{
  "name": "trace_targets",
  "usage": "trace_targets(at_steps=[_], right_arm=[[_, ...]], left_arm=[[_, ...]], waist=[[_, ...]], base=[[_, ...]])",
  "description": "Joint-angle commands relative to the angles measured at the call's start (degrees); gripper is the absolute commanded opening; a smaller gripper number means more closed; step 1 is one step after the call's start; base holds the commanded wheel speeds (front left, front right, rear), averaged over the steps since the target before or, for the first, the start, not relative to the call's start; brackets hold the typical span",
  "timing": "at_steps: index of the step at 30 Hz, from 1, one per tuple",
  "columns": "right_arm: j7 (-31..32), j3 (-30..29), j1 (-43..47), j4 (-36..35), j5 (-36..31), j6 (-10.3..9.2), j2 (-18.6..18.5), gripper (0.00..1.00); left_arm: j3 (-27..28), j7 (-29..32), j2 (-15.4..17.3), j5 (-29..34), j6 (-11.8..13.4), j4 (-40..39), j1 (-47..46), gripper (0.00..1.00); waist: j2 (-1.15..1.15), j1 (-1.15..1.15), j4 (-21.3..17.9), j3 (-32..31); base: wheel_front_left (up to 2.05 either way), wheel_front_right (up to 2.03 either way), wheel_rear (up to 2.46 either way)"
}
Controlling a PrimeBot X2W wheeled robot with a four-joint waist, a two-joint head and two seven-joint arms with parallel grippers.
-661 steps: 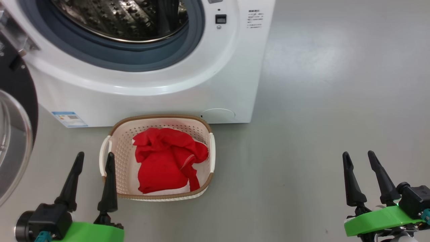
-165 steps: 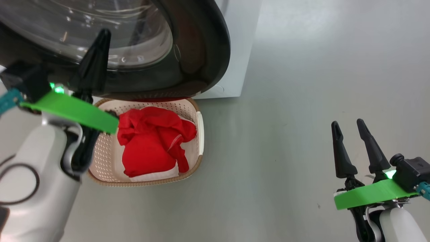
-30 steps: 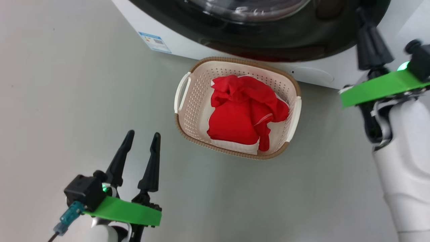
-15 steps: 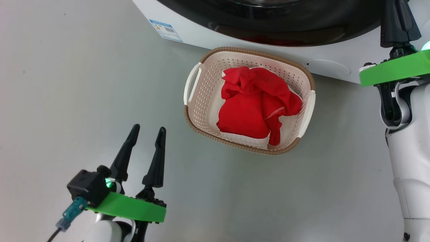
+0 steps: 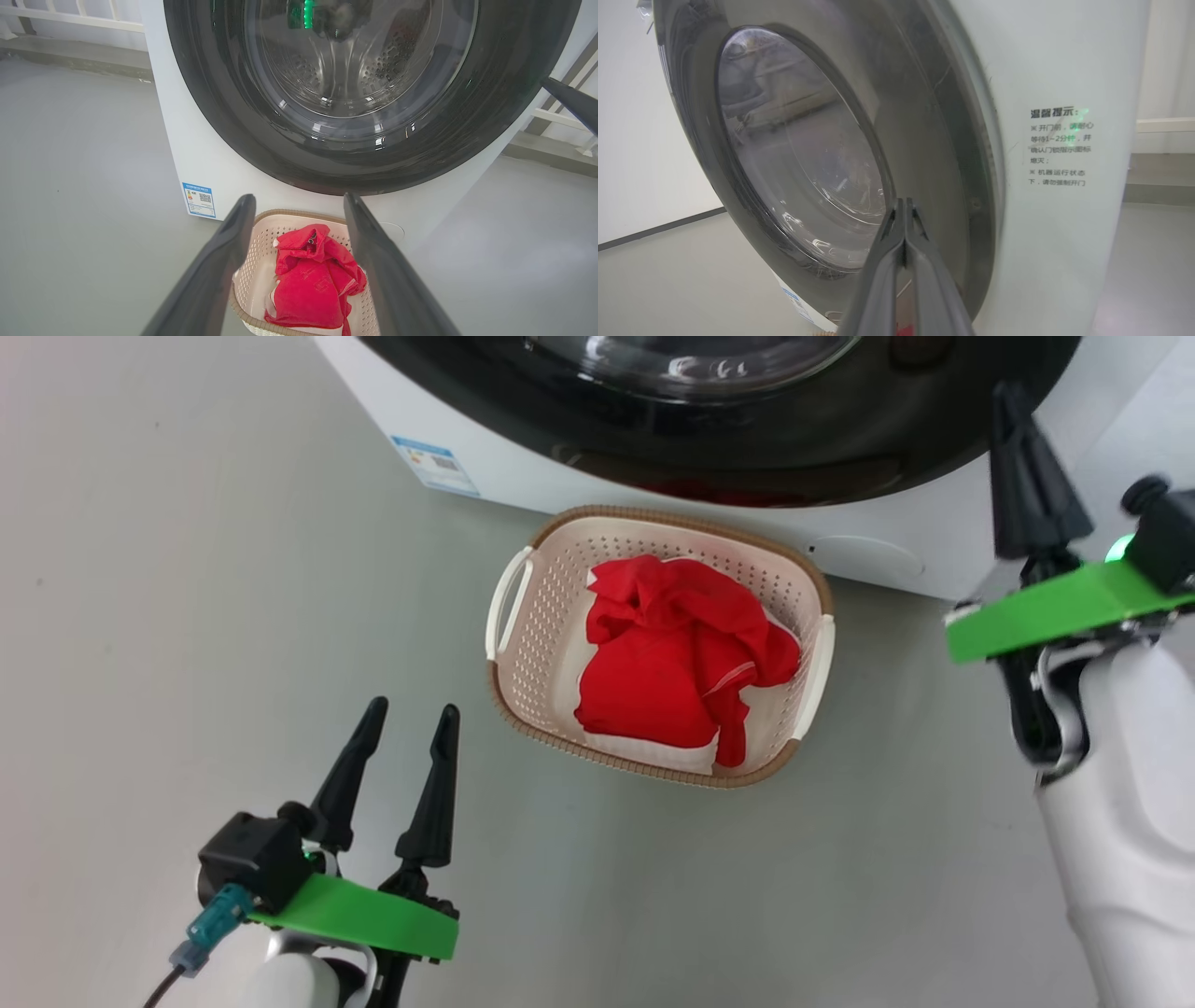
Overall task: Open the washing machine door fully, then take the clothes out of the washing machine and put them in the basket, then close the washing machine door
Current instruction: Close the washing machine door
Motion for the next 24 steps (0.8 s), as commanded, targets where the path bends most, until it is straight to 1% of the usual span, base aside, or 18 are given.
trace_targets(at_steps=[1, 2, 3, 4, 11, 18, 24], right_arm=[[-0.29, 1.47, 2.45, -2.17, 0.68, -0.06, 0.73, 0.36], [-0.29, 1.54, 3.41, -2.42, 0.76, -0.06, 0.71, 0.45], [-0.29, 1.5, 4.37, -2.66, 0.79, -0.06, 0.72, 0.74], [-0.29, 1.67, 5.33, -2.92, 0.84, -0.06, 0.76, 1.0], [-0.29, 1.78, 11.21, -4.63, 1.4, -0.06, 0.77, 1.0], [-0.29, 0.38, 18.65, -6.8, 2.04, -0.06, 1.37, 1.0], [-0.29, -1.03, 23.1, -7.83, 2.19, -0.06, 2.0, 1.0]], left_arm=[[2.52, -0.28, 1.07, 1.06, -0.32, -0.71, -0.39, 1.0], [2.83, -0.28, 1.07, 1.33, -0.32, -0.58, -0.32, 1.0], [3.1, -0.28, 1.07, 1.61, -0.32, -0.48, -0.22, 1.0], [3.39, -0.28, 1.07, 1.91, -0.32, -0.39, -0.09, 1.0], [4.99, -0.28, 1.07, 3.35, -0.32, -0.22, 0.84, 1.0], [6.47, -0.28, 1.19, 4.91, -0.32, -0.13, 2.67, 1.0], [7.43, -0.28, 1.94, 5.54, -0.32, -0.04, 4.22, 1.0]], waist=[[0.0, 0.0, -1.51, -1.62], [0.0, 0.0, -1.88, -1.98], [0.0, 0.0, -2.24, -2.35], [0.0, 0.0, -2.63, -2.71], [0.0, 0.0, -4.61, -4.8], [0.0, 0.0, -6.88, -7.75], [0.0, 0.0, -8.87, -9.91]], base=[[0.0, 0.0, 0.0], [0.0, 0.0, 0.0], [0.0, 0.0, 0.0], [0.0, 0.0, 0.0], [0.0, 0.0, 0.0], [0.0, 0.0, 0.0], [0.0, 0.0, 0.0]])
